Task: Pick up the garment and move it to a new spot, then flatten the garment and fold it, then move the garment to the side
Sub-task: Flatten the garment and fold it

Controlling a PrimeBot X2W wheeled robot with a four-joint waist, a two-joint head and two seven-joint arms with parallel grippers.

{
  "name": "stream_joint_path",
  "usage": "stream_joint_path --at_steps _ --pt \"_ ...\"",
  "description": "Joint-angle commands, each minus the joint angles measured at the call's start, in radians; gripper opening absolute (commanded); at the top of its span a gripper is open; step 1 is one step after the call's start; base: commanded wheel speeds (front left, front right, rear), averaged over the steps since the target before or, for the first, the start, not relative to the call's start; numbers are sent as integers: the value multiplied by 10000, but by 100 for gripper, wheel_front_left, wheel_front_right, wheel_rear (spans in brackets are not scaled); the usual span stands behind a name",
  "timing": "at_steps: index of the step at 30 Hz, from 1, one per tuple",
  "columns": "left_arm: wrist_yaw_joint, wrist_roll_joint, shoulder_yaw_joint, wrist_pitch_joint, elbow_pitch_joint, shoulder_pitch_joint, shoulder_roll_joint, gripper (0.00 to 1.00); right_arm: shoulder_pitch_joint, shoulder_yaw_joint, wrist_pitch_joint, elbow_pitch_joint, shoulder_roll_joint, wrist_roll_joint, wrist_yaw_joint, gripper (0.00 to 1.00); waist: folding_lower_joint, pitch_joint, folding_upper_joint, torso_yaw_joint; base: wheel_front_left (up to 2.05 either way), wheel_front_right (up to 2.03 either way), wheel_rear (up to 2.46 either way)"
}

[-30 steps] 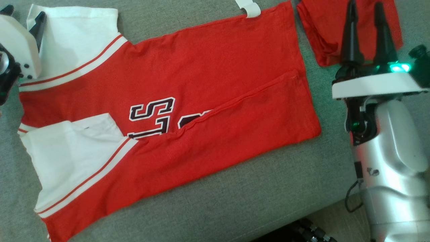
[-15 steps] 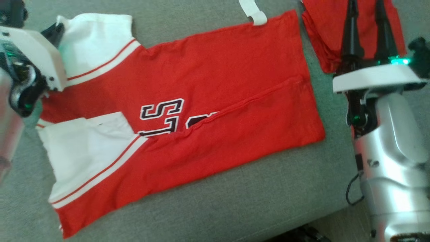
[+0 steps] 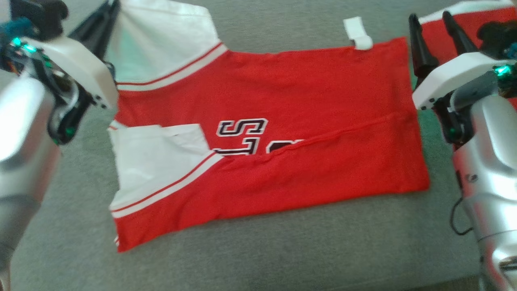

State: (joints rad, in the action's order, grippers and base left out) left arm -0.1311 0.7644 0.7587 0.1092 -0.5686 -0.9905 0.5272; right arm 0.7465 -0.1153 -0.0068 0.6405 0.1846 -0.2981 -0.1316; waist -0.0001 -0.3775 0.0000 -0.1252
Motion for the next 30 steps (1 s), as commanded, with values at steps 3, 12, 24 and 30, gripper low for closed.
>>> stream_joint_path --at_steps 3,12,24,30 --pt "213 80 -360 -93 908 110 503 0 636 -525 617 505 501 132 9 100 1 87 0 612 0 0 0" --pt "683 329 -399 78 2373 734 657 0 1383 -1331 1571 2516 1169 146 9 100 1 -26 0 1248 0 0 0" --pt "955 391 -369 344 3244 862 849 0 2086 -2763 2193 3926 1482 -151 9 100 1 -242 0 1498 0 0 0" --pt "1021 441 -403 343 3226 864 915 0 2335 -3400 1919 4045 1498 -783 9 0 1 -328 0 1506 0 0 0"
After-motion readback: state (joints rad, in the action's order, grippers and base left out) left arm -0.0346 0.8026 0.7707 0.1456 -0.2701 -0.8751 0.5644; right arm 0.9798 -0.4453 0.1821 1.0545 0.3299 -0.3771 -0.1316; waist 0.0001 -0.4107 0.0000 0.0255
